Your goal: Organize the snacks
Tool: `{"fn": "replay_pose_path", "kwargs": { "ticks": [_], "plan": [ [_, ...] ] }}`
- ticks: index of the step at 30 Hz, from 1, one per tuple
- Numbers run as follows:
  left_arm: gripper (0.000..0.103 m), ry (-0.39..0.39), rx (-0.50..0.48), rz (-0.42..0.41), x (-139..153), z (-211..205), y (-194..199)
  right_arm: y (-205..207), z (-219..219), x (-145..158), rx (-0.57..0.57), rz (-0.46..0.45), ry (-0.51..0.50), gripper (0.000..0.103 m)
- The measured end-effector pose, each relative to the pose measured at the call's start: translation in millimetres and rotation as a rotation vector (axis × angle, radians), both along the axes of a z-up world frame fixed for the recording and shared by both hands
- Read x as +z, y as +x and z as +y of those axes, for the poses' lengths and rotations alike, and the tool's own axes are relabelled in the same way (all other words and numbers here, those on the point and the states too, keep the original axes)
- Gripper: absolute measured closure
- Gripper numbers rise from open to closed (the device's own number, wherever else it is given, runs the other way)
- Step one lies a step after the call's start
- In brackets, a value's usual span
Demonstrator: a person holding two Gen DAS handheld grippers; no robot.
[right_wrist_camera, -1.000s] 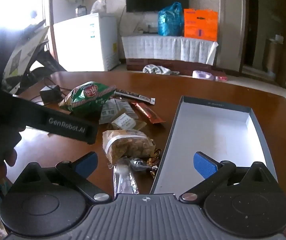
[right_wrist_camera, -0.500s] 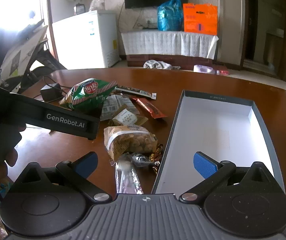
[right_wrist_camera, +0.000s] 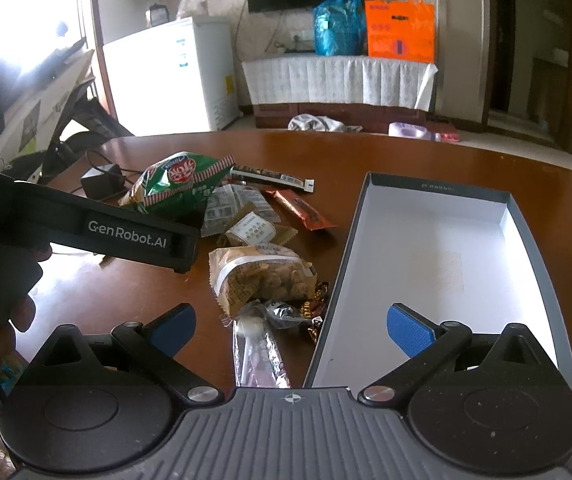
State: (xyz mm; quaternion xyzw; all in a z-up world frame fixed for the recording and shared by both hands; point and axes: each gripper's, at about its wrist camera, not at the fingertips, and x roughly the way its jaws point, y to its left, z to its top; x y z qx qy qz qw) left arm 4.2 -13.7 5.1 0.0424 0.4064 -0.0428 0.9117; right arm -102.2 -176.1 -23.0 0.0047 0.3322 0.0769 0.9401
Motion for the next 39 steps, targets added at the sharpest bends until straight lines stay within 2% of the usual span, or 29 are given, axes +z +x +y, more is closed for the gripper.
{"fn": "replay_pose_path", "kwargs": {
  "ticks": [39],
  "plan": [
    [0.001,-0.003,-0.003,0.006,-0.6,1.5,1.6,1.2,3.2,-2.5,0.005,0.015,0.001,0.000]
  ]
}}
